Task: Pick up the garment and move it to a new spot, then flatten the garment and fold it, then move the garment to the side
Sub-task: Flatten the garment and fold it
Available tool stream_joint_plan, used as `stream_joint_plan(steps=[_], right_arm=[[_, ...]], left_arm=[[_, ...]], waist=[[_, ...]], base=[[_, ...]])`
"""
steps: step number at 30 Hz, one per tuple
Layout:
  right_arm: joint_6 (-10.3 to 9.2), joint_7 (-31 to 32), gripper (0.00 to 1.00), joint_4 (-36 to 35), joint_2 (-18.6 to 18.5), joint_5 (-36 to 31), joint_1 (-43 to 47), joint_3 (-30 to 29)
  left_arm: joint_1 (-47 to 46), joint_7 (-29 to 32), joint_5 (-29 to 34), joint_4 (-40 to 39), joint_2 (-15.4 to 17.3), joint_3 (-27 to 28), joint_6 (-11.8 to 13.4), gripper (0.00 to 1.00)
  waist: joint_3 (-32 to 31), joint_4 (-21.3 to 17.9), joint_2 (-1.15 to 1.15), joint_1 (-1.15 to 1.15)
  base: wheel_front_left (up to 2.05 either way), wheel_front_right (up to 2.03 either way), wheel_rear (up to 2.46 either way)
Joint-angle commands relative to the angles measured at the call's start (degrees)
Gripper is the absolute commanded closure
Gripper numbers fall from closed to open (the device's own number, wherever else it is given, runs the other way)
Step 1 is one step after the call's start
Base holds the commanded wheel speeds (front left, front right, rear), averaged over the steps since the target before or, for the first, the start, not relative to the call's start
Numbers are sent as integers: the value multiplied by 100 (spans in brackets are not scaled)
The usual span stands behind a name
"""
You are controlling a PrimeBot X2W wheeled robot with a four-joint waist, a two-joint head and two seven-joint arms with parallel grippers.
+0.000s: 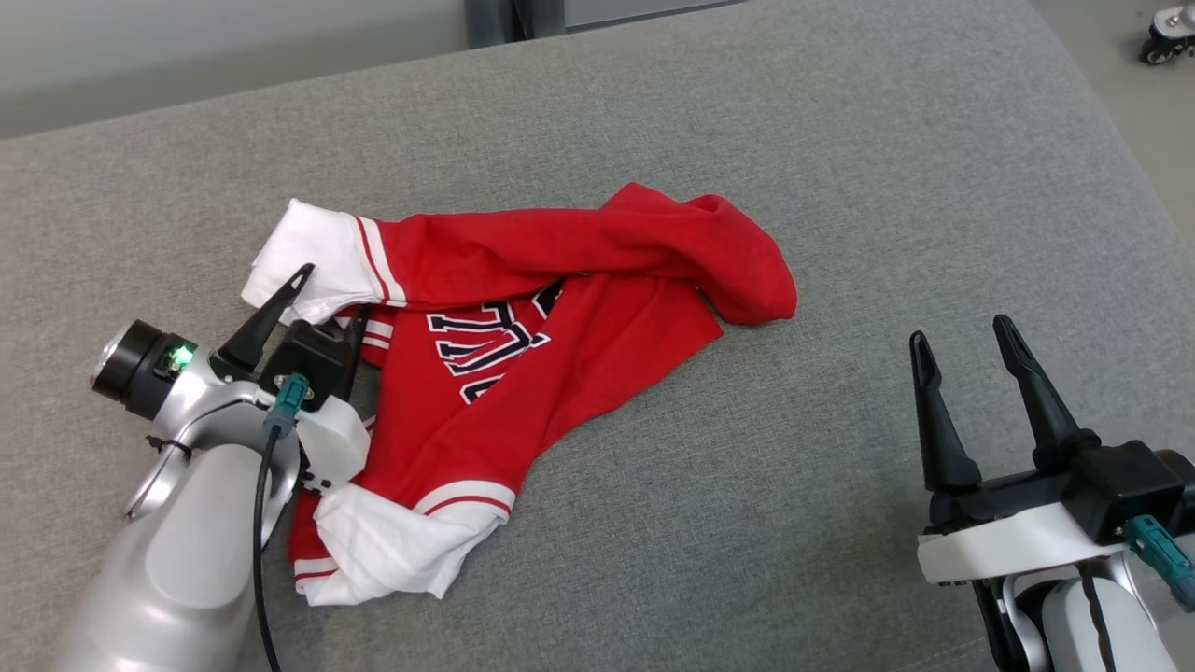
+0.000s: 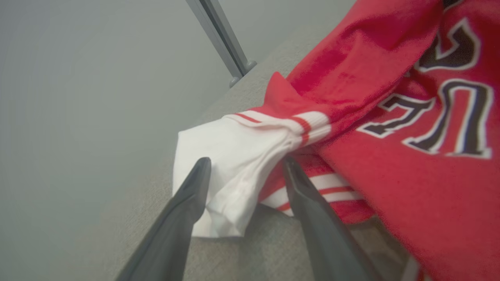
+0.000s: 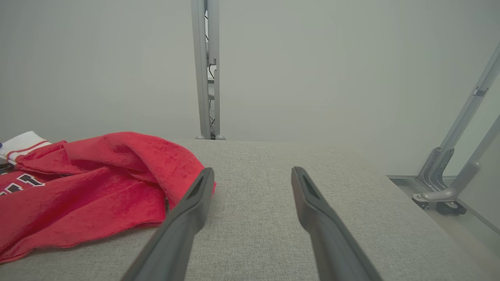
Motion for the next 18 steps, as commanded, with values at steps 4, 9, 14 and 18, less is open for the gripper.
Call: stream_joint_plan(steps=[4, 9, 14, 18], right_arm=[[0, -26, 0, -19, -22, 74, -72, -8], [0, -26, 0, -21, -23, 109, -96, 36], [0, -26, 0, -35, -22, 184, -168, 118], [0, -26, 0, -44, -23, 294, -265, 197]], left_arm=[[-320, -44, -17, 121, 96, -6, 20, 100], [-574, -74, -188, -167, 135, 108, 132, 100], [-1092, -6, -170, -408, 272, 68, -31, 100], [-1851, 304, -24, -437, 422, 24, -102, 100]], waist=[[82, -130, 0, 0], [84, -192, 0, 0], [167, -255, 0, 0], [267, -380, 0, 0]], base=[[0, 0, 0], [0, 0, 0], [0, 0, 0], [0, 0, 0]])
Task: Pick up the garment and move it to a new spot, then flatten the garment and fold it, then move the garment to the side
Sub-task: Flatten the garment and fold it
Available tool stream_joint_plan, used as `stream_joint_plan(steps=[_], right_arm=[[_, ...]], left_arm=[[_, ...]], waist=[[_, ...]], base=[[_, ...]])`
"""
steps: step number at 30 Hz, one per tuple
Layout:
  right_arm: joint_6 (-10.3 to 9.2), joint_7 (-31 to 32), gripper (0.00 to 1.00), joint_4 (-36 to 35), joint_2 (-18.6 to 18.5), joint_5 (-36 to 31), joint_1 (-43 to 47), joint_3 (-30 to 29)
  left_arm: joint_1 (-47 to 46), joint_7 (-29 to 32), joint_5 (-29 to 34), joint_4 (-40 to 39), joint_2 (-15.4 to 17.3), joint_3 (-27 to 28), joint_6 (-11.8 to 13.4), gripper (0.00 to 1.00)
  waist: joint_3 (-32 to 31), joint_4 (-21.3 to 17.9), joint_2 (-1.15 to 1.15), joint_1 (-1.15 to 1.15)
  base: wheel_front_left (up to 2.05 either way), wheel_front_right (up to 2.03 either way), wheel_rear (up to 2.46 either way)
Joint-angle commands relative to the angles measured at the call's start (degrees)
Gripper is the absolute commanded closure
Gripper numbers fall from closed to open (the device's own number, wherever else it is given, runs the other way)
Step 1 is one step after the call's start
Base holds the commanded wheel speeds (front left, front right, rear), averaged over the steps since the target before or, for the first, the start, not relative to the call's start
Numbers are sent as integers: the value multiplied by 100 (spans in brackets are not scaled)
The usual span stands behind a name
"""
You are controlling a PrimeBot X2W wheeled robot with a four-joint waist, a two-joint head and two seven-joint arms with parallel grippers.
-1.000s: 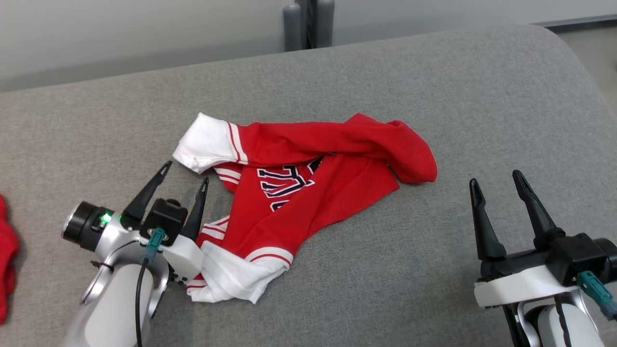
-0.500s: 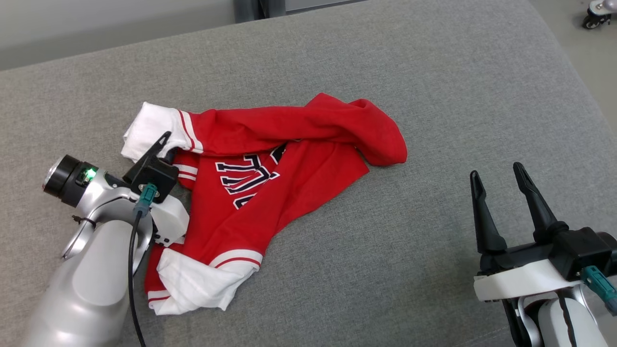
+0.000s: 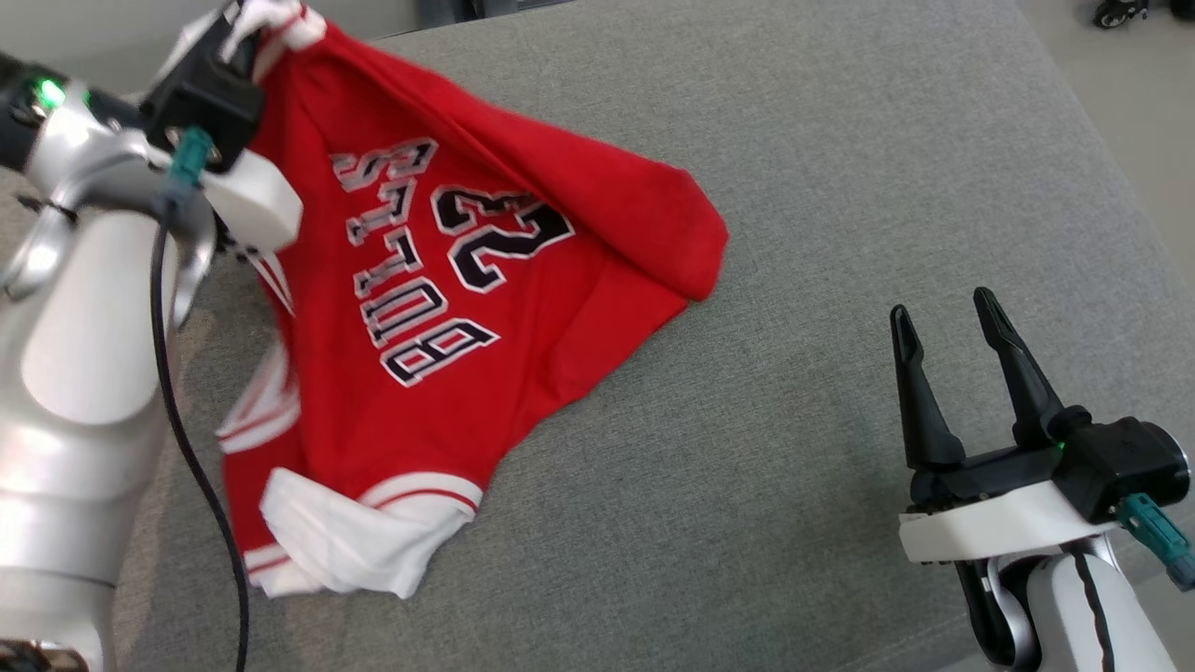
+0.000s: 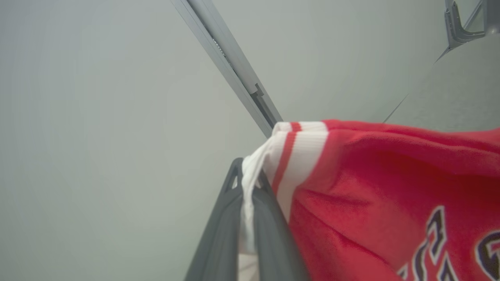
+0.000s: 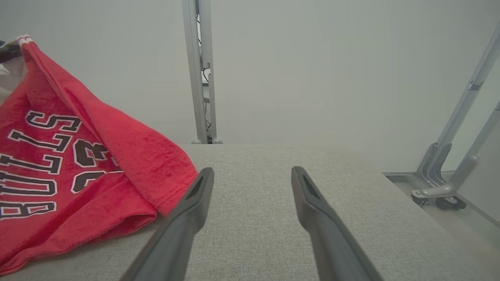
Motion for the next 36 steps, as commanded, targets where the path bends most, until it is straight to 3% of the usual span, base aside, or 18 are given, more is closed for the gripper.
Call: stream_joint_plan(steps=[1, 9, 10, 11, 18, 28, 36], right_arm=[[1, -26, 0, -5, -24, 99, -103, 42], [1, -26, 0, 0, -25, 429, -281, 307], [1, -26, 0, -4, -24, 468, -289, 336], [1, -26, 0, -13, -24, 494, -305, 348], [1, -26, 0, -15, -25, 552, -288, 351], [1, -26, 0, 11, -26, 233, -309, 193], [1, -26, 0, -51, -30, -85, -205, -40]], left_arm=[[-446, 174, 91, 16, 121, 13, -21, 100], [-1257, 982, 333, 747, 388, -156, -199, 100], [-1274, 1099, 346, 895, 409, -173, -192, 62], [-1292, 1201, 371, 1024, 420, -192, -184, 0], [-1216, 1483, 123, 1692, 288, -183, -342, 0], [-990, 794, -629, 1629, 98, 305, -246, 0], [-157, 25, -1237, 885, -103, 718, -29, 0]], waist=[[81, -119, 0, 0], [318, -543, 0, 0], [342, -581, 0, 0], [364, -609, 0, 0], [389, -587, 0, 0], [4, -43, 0, 0], [-521, 547, 0, 0]], base=[[0, 0, 0], [0, 0, 0], [0, 0, 0], [0, 0, 0], [0, 0, 0], [0, 0, 0], [0, 0, 0]])
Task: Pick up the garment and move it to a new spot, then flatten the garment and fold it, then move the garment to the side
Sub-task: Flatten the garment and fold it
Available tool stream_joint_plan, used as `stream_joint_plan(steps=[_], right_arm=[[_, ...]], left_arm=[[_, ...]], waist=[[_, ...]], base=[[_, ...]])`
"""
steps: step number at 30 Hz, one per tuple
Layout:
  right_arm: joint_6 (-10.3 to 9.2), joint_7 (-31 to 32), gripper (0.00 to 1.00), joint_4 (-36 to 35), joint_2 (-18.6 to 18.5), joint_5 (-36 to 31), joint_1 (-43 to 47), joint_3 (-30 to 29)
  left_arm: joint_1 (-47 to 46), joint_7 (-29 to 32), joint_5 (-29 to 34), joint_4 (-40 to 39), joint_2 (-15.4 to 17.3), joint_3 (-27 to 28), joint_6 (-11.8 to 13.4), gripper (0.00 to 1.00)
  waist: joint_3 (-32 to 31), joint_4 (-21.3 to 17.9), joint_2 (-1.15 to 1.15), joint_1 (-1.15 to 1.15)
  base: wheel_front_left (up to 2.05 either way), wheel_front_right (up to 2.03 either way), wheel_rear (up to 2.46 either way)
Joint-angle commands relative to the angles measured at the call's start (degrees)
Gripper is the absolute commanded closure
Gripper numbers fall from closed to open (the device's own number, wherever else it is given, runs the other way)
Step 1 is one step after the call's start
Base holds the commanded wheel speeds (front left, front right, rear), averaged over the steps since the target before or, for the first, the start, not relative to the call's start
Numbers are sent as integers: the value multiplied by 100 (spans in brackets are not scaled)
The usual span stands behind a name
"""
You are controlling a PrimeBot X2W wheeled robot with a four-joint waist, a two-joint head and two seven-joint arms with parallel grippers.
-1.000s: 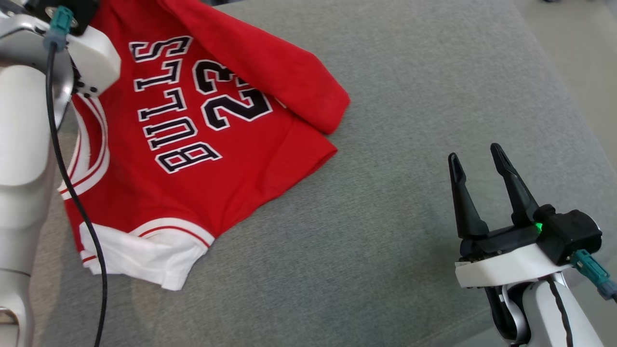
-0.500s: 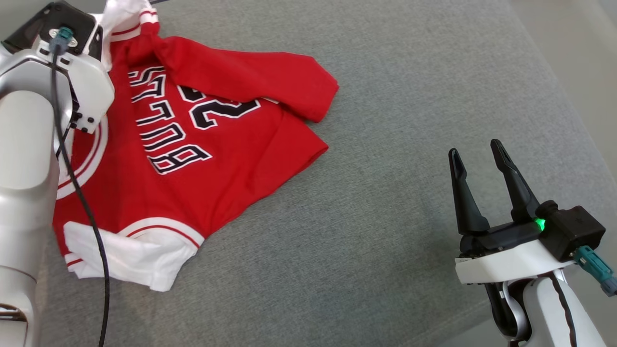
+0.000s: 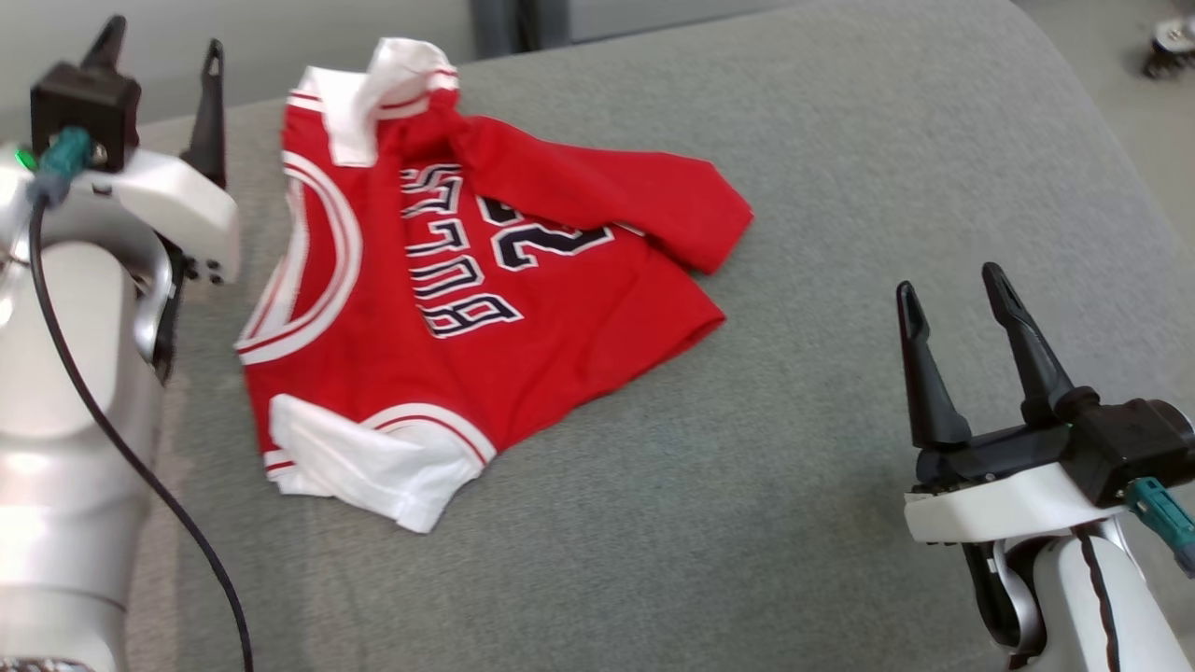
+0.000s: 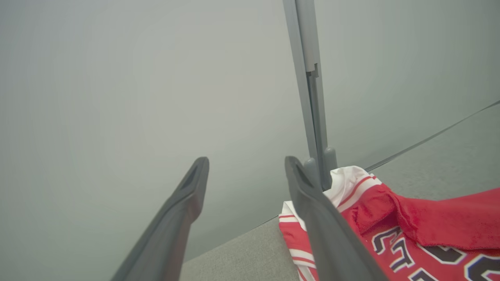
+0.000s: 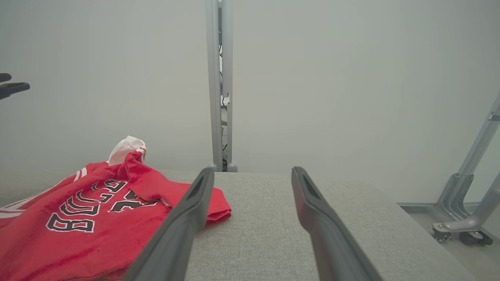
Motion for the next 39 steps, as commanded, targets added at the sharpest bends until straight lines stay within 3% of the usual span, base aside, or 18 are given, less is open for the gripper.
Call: stream_joint_plan(steps=[1, 4, 14, 19, 26, 39], right_arm=[[1, -26, 0, -47, -35, -66, 80, -68], [1, -26, 0, -95, -33, -187, 151, -180], [1, -26, 0, -114, -34, -448, 260, -378], [0, -26, 0, -69, -34, -474, 386, -397], [0, -26, 0, -9, -33, -474, 462, -337], [1, -26, 0, 108, -33, -422, 469, -232]], left_arm=[[307, -118, -188, -206, -94, 113, 39, 0], [930, -239, -494, -704, -274, 237, -49, 0], [2986, -368, -863, -2578, -714, 570, 376, 0], [3926, -361, -672, -3437, -993, 654, 565, 0], [4725, -363, -709, -3885, -1289, 678, 649, 0], [4875, -364, -619, -3798, -1338, 571, 510, 0]], waist=[[-299, 323, 0, 0], [-487, 568, 0, 0], [-797, 1114, 0, 0], [-931, 1303, 0, 0], [-1012, 1421, 0, 0], [-1083, 1417, 0, 0]], base=[[0, 0, 0], [0, 0, 0], [0, 0, 0], [0, 0, 0], [0, 0, 0], [0, 0, 0]])
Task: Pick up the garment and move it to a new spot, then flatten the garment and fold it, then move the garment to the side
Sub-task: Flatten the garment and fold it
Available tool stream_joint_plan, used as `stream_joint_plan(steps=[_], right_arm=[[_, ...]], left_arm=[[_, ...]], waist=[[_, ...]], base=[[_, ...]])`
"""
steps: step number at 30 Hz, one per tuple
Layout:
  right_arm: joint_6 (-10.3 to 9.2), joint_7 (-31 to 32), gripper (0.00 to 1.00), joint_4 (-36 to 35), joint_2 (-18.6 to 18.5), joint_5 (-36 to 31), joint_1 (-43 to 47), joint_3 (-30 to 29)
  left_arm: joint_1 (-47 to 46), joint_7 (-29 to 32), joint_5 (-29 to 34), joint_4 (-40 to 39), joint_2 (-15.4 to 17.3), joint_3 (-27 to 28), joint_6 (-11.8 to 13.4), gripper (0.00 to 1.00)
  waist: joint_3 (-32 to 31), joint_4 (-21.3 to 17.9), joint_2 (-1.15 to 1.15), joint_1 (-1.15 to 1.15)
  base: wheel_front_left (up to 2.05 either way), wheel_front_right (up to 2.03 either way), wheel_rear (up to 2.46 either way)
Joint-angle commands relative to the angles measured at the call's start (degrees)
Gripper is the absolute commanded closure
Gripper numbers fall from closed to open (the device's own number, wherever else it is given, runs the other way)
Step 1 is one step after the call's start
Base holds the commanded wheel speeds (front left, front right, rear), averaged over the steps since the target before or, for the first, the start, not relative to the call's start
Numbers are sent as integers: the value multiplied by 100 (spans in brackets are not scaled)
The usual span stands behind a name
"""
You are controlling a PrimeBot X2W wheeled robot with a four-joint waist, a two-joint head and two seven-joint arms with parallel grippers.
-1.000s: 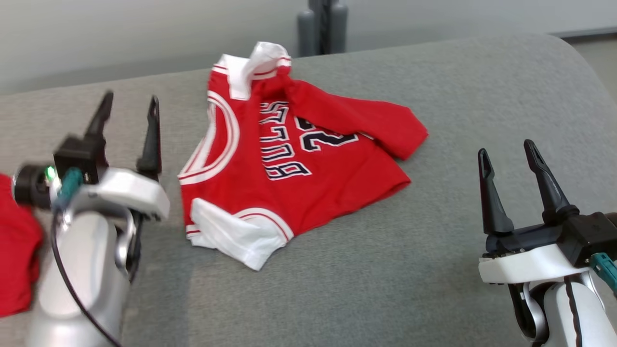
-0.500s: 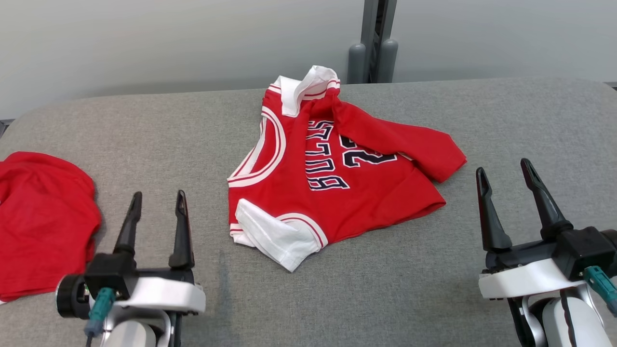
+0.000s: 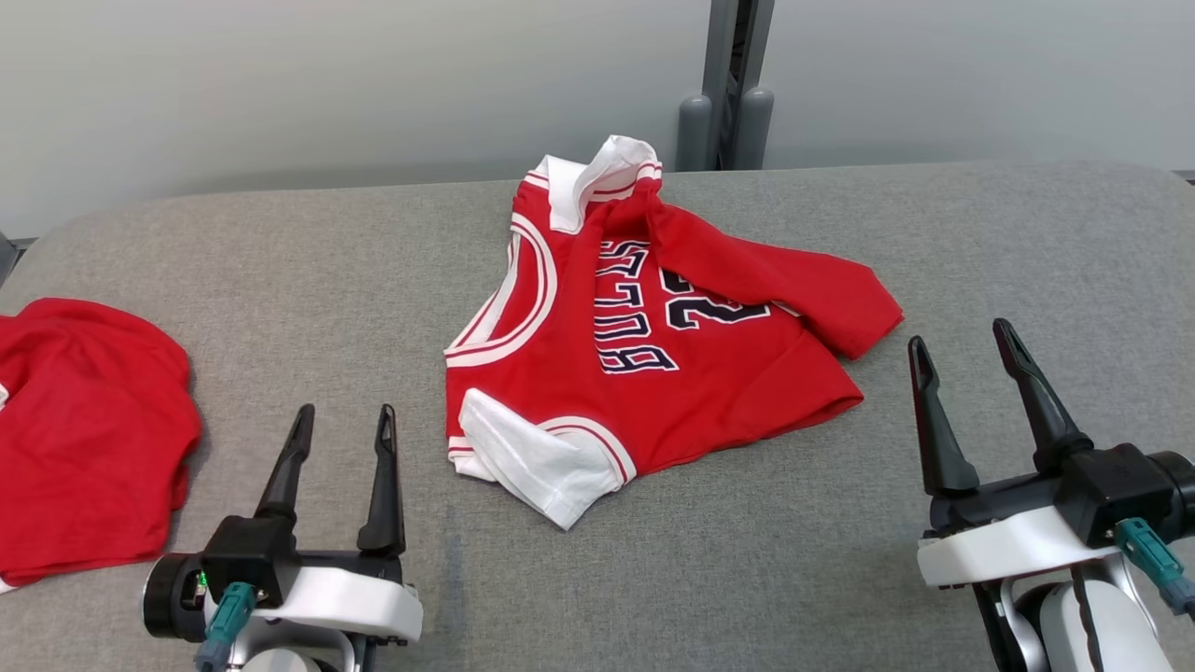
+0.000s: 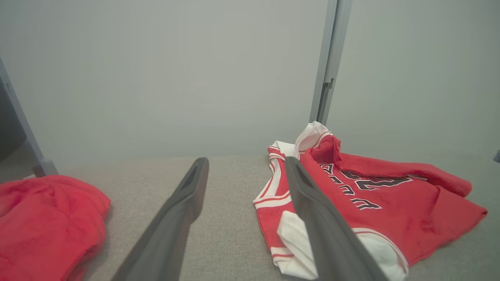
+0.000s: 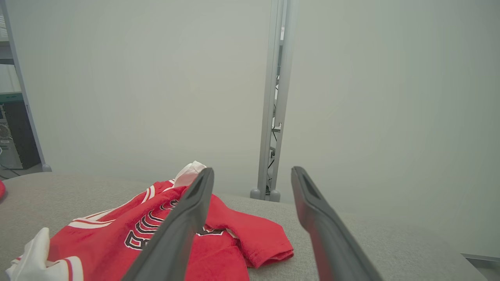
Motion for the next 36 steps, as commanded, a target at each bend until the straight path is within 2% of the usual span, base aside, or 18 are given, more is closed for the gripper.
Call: stream_joint_plan(steps=[1, 5, 7, 14, 23, 29, 36], right_arm=[[1, -26, 0, 26, -32, 16, 14, 35], [1, -26, 0, 51, -31, 55, -17, 92], [1, -26, 0, 67, -32, 61, -37, 114], [1, -26, 0, 77, -31, 92, -106, 172], [1, -26, 0, 71, -32, 128, -215, 169], [1, -26, 0, 79, -31, 165, -223, 162], [1, -26, 0, 110, -31, 152, -233, 152]], left_arm=[[-17, -2, 33, 82, 14, -5, -64, 0], [-106, -1, -15, 434, 12, -134, -229, 0], [-212, -2, 28, 751, 21, -297, -397, 0], [-838, 224, -150, 1745, 66, -385, -698, 0], [-1578, 404, -249, 2500, 143, -429, -838, 0], [-1780, 354, -196, 2785, 158, -631, -953, 0], [-1883, 388, -262, 3020, 133, -769, -977, 0]], waist=[[4, -33, 0, 0], [86, -120, 0, 0], [144, -173, 0, 0], [461, -386, 0, 0], [738, -565, 0, 0], [789, -626, 0, 0], [789, -613, 0, 0]], base=[[0, 0, 0], [0, 0, 0], [0, 0, 0], [0, 0, 0], [0, 0, 0], [0, 0, 0], [0, 0, 0]])
